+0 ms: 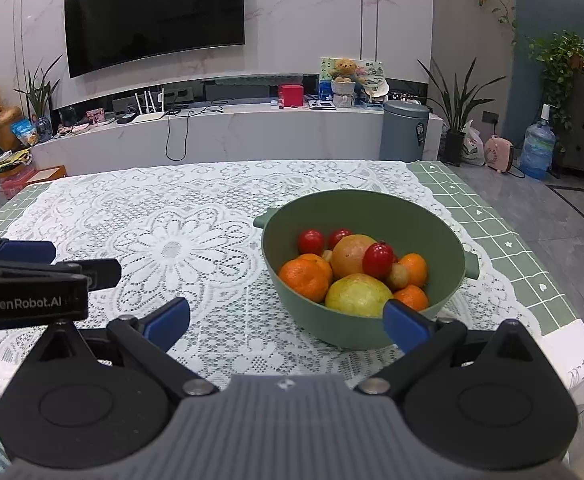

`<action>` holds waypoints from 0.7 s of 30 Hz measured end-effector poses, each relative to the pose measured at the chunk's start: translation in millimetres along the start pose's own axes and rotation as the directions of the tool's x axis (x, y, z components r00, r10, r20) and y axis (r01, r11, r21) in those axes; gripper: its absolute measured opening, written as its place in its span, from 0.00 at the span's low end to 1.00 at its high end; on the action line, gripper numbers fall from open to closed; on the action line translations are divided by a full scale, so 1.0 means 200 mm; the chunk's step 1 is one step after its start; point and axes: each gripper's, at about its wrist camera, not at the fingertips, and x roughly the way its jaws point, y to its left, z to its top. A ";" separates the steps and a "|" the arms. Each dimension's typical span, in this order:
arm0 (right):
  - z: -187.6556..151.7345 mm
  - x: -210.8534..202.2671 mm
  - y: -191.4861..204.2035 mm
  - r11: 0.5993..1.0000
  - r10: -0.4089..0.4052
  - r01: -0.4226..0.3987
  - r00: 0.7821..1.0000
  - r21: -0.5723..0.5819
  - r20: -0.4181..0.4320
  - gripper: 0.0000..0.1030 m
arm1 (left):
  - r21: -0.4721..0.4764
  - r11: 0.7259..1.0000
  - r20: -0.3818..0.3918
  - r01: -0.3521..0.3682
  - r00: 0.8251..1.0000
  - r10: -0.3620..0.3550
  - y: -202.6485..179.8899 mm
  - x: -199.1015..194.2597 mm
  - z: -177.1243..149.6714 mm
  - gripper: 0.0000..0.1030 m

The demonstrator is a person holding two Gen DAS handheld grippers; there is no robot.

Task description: Organize fruits

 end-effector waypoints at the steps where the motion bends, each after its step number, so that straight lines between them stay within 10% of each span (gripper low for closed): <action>1: 0.00 0.00 0.00 1.000 0.000 0.000 1.000 -0.002 0.000 0.96 | 0.000 1.000 -0.001 0.000 1.000 0.000 0.00 0.00 0.00 0.88; 21: -0.01 -0.01 0.01 1.000 0.012 -0.012 1.000 -0.017 0.013 0.96 | -0.001 1.000 -0.009 -0.014 1.000 0.014 -0.01 -0.01 0.01 0.88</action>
